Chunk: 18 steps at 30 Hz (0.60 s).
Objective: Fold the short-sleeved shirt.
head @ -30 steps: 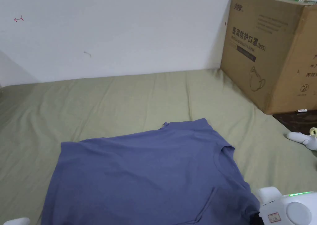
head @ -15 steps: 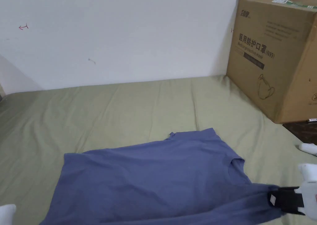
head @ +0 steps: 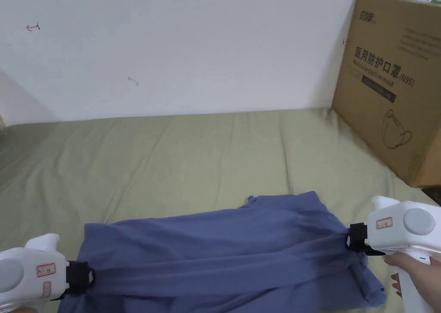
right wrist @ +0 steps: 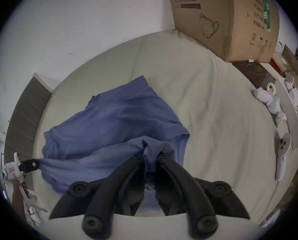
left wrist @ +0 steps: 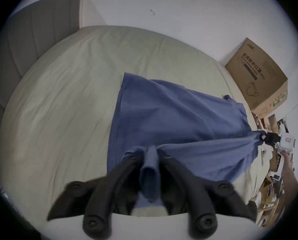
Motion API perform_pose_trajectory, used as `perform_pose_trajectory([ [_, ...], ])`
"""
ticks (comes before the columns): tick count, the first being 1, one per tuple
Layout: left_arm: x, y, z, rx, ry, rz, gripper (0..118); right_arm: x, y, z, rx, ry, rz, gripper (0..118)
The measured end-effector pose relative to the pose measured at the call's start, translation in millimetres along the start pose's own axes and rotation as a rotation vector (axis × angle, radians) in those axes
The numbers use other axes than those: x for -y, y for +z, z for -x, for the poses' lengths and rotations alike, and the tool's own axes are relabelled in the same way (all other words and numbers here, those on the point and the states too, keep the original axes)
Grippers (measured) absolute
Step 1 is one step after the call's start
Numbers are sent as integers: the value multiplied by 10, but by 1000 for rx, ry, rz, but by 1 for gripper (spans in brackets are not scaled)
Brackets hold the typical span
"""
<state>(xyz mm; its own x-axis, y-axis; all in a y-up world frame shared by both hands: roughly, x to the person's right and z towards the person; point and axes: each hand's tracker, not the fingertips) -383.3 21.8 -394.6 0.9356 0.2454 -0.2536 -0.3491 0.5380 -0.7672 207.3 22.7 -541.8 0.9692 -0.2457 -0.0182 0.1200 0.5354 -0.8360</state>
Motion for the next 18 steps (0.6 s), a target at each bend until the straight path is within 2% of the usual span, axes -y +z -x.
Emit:
perform_pose_trajectory([
  [1, 0, 4, -1, -5, -6, -19, 98, 16, 8, 0, 2, 7, -39, 84],
  [2, 10, 21, 9, -13, -8, -34, 118, 38, 31, 2, 13, 13, -72, 117],
  [4, 85, 147, -6, -1, -20, -102, 118, 149, 166, 4, 24, 28, -119, 118],
  [6, 184, 360, -39, 42, -51, -196, 114, 242, 373, -23, -11, 60, -188, 118],
  [13, 817, 1093, -525, 82, -206, -432, 114, 927, 1151, 427, -27, 203, -407, 117],
  [14, 870, 1117, -500, 103, -220, -482, 108, 1051, 1263, 483, -41, 209, -464, 116],
  [15, 976, 1231, -562, 112, -228, -540, 97, 1172, 1384, 555, -64, 203, -512, 114],
  [16, 1056, 1329, -614, 114, -226, -568, 76, 1282, 1489, 590, -97, 193, -555, 109],
  [17, 1124, 1402, -667, 101, -219, -587, 35, 1368, 1579, 619, -127, 181, -585, 90],
  [18, 1182, 1454, -688, 75, -205, -605, 2, 1452, 1672, 645, -155, 168, -606, 59],
])
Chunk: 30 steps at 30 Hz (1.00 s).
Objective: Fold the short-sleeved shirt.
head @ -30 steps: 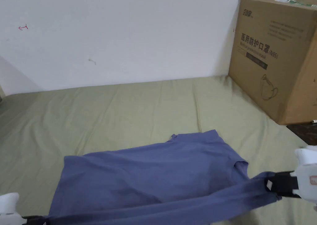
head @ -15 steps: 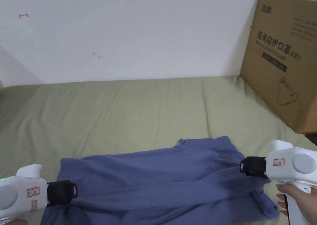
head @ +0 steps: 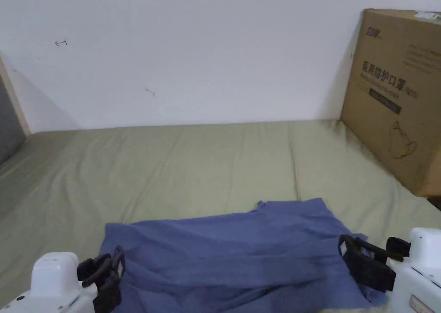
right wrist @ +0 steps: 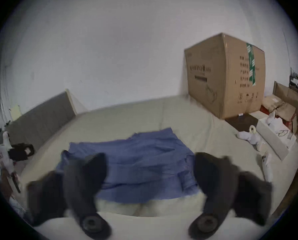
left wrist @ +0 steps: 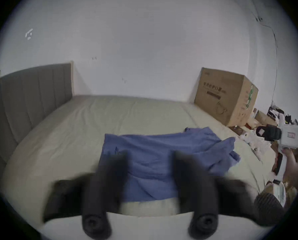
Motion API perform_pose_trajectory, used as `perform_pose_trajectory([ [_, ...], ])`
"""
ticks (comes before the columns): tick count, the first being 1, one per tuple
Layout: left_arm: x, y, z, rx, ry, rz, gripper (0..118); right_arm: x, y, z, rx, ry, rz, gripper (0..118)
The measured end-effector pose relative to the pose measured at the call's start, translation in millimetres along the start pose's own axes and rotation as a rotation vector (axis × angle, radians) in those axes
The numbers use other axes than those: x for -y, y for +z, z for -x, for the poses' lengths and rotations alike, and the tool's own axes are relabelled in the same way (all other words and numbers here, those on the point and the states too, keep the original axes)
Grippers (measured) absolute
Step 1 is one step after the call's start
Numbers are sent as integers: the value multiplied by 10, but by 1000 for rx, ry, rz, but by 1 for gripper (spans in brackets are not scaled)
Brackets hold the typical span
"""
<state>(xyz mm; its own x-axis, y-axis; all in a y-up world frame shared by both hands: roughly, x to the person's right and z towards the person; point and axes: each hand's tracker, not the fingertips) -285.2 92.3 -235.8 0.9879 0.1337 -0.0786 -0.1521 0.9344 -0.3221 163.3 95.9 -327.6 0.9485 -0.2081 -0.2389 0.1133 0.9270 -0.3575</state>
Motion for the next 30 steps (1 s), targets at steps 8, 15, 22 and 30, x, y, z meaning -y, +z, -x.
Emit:
perform_pose_trajectory([
  [8, -155, 342, 48, -45, 69, -99, 0, -11, 252, 117, 30, -29, 10, 0],
  [15, -181, -792, 814, -96, 136, 586, 2, -57, 120, 16, 28, -39, 52, 0],
  [22, 439, -1493, 1094, -219, 141, 681, 110, 43, -59, -40, 40, -22, 119, 0],
  [30, 689, -1526, 910, -217, 13, 695, 84, 64, -224, -242, 94, 49, 167, 0],
])
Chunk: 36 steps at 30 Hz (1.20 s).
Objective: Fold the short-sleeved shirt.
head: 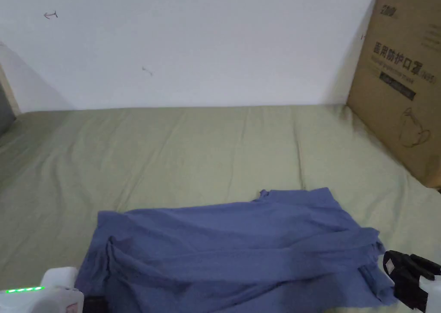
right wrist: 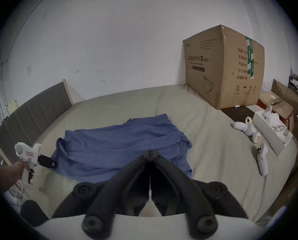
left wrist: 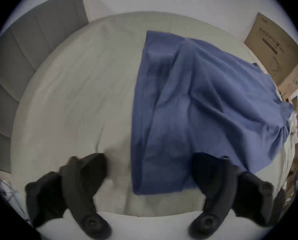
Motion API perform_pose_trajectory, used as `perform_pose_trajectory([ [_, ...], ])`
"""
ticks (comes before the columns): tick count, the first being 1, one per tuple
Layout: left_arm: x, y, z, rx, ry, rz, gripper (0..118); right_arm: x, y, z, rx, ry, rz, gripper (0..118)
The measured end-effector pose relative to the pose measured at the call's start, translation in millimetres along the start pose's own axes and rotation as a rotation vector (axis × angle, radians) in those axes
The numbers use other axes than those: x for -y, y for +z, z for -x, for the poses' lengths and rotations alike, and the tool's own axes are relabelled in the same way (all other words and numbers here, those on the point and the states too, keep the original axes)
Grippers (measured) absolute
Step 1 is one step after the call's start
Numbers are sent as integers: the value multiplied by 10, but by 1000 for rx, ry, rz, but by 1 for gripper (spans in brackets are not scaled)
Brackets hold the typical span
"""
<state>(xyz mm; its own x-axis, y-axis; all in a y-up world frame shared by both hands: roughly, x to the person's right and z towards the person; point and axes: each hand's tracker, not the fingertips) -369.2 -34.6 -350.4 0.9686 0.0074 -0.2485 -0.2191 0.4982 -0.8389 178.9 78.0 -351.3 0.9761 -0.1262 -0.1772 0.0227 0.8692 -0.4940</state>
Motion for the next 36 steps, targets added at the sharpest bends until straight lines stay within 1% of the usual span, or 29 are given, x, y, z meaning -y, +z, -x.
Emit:
perform_pose_trajectory([
  [1, 24, 79, -26, 13, -27, -37, 58, -20, -29, -53, 8, -1, 4, 0],
  [2, 101, 217, -40, 17, -54, -73, 17, -47, -74, -131, 17, -7, 14, 0],
  [3, 141, 286, -32, 14, -63, -94, 5, -61, -111, -212, 22, -19, 21, 0],
  [4, 170, 347, -8, 84, -38, -116, 5, -76, -162, -291, 29, -32, 33, 0],
  [5, 196, 397, 18, 93, -12, -122, 5, -92, -233, -379, 29, -49, 58, 1],
  [6, 235, 493, 33, 90, -5, -118, 5, -101, -328, -468, 29, -69, 95, 8],
  [7, 235, 521, 70, 100, 11, -118, 5, -101, -426, -546, 25, -84, 139, 30],
  [8, 237, 551, 110, 117, 31, -122, 5, -101, -563, -635, 11, -106, 207, 80],
  [9, 234, 573, 142, 127, 46, -123, 5, -85, -733, -716, 21, -129, 295, 110],
  [10, 214, 591, 161, 125, 46, -126, 5, -42, -904, -774, 51, -130, 382, 118],
  [11, 212, 599, 157, 120, 40, -129, 5, 5, -1029, -826, 61, -126, 441, 117],
  [12, 207, 602, 151, 102, 26, -134, 5, 50, -1133, -881, 64, -151, 440, 117],
  [14, 179, 593, 149, 95, 16, -129, 5, 102, -1349, -927, 99, -145, 535, 116],
  [15, 176, 585, 141, 96, 18, -123, 5, 147, -1435, -935, 102, -135, 580, 115],
  [17, 193, 563, 115, 88, 15, -115, 5, 191, -1563, -947, 110, -118, 595, 111],
  [18, 176, 539, 114, 86, 11, -108, 5, 198, -1600, -947, 125, -94, 622, 101],
  [19, 178, 533, 116, 85, 12, -106, 5, 214, -1604, -941, 130, -65, 638, 75],
  [20, 181, 535, 121, 89, 18, -101, 5, 206, -1601, -928, 126, -31, 648, 42],
  [21, 190, 540, 124, 96, 32, -98, 5, 164, -1551, -912, 97, -10, 621, 37],
  [22, 170, 543, 153, 104, 53, -106, 5, 116, -1508, -893, 70, 7, 611, 20],
  [23, 166, 577, 174, 117, 69, -114, 5, 76, -1427, -863, 98, 44, 600, 8],
  [24, 160, 630, 194, 133, 82, -123, 5, 20, -1339, -856, 86, 59, 574, 7],
  [25, 154, 701, 207, 136, 88, -136, 5, -38, -1245, -860, 58, 56, 552, 6],
  [27, 117, 841, 250, 153, 85, -166, 5, -139, -1020, -864, 52, 43, 524, 6],
  [30, 140, 1063, 311, 133, 47, -166, 5, -173, -639, -928, 16, 16, 516, 6],
  [32, 271, 1207, 377, 133, 46, -148, 5, -79, -372, -967, 2, 17, 524, 6],
  [34, 513, 1309, 418, 174, 52, -76, 5, 112, -108, -1018, -3, 9, 551, 6],
  [36, 787, 1376, 421, 172, 13, -24, 5, 367, 96, -1065, 12, -10, 620, 6],
])
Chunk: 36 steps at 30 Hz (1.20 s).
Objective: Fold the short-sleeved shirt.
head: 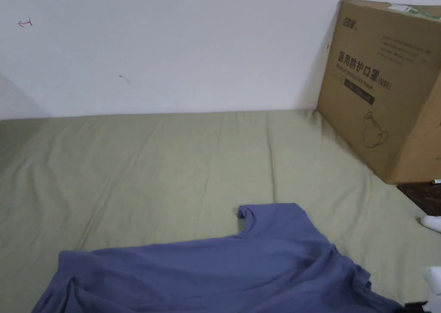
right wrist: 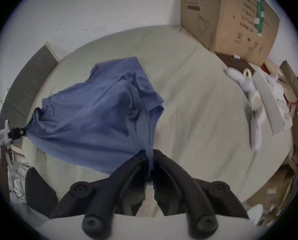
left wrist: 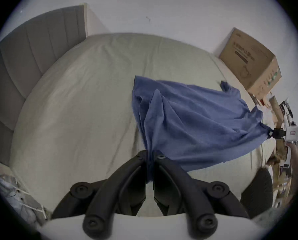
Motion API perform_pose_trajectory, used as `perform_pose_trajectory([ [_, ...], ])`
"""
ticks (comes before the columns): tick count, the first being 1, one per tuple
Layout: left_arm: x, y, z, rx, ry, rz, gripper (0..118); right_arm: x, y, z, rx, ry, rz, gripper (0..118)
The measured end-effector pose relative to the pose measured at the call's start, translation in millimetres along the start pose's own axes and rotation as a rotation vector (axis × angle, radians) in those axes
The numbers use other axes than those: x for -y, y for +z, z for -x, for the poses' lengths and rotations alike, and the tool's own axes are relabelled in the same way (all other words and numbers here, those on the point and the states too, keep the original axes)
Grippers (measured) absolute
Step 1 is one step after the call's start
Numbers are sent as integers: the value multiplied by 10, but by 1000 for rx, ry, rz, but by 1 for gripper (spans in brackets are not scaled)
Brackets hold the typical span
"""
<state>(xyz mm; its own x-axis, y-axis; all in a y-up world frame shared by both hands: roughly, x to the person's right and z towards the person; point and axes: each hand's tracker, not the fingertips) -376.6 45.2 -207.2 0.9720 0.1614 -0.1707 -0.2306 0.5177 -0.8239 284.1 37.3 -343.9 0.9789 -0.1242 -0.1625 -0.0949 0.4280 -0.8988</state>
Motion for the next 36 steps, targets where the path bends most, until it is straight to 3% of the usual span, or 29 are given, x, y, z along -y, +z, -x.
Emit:
perform_pose_trajectory([
  [4, 418, -68, 130, 26, 47, 76, 6, 469, -101, -134, 77, 23, 81, 6],
  [6, 482, -114, 181, 31, 102, 76, 13, 549, -122, -221, 83, -23, 76, 6],
  [7, 489, -113, 185, 39, 110, 67, 24, 555, -111, -255, 43, -81, 58, 6],
  [8, 485, -96, 162, 24, 97, 56, 41, 553, -75, -249, 13, -109, 43, 6],
  [11, 402, -27, 113, -39, 6, 11, 63, 483, 53, -117, 36, -51, -19, 6],
  [13, 342, 28, 105, -40, 8, -7, 105, 414, 137, 24, 40, 13, -74, 9],
  [14, 291, 87, 84, -45, 7, -36, 113, 371, 194, 100, 40, 35, -105, 24],
  [17, 148, 309, 1, -67, 2, -186, 112, 237, 379, 293, 22, 27, -217, 113],
  [18, 108, 369, -34, -51, 5, -234, 112, 217, 443, 354, 6, 24, -266, 118],
  [22, -70, 600, -291, 32, 20, -413, 112, 28, 664, 710, -68, 41, -404, 118],
  [24, -169, 657, -389, 95, 10, -459, 104, -84, 768, 966, -122, 50, -451, 115],
  [25, -232, 684, -440, 98, 3, -492, 91, -139, 798, 1070, -153, 52, -497, 111],
  [26, -310, 688, -498, 93, -8, -505, 57, -202, 825, 1167, -194, 52, -532, 95],
  [27, -382, 686, -533, 81, -12, -509, 23, -285, 848, 1232, -221, 56, -552, 64],
  [28, -483, 663, -557, 67, -24, -510, 0, -371, 854, 1323, -246, 67, -569, 22],
  [29, -584, 630, -555, 33, -42, -515, 1, -465, 828, 1406, -240, 79, -574, 0],
  [33, -1089, 268, -337, -13, -46, -415, 1, -835, 628, 1547, -239, 125, -584, 0],
  [36, -1483, -272, -51, -7, -3, -155, 1, -1082, 441, 1594, -215, 146, -585, 0],
])
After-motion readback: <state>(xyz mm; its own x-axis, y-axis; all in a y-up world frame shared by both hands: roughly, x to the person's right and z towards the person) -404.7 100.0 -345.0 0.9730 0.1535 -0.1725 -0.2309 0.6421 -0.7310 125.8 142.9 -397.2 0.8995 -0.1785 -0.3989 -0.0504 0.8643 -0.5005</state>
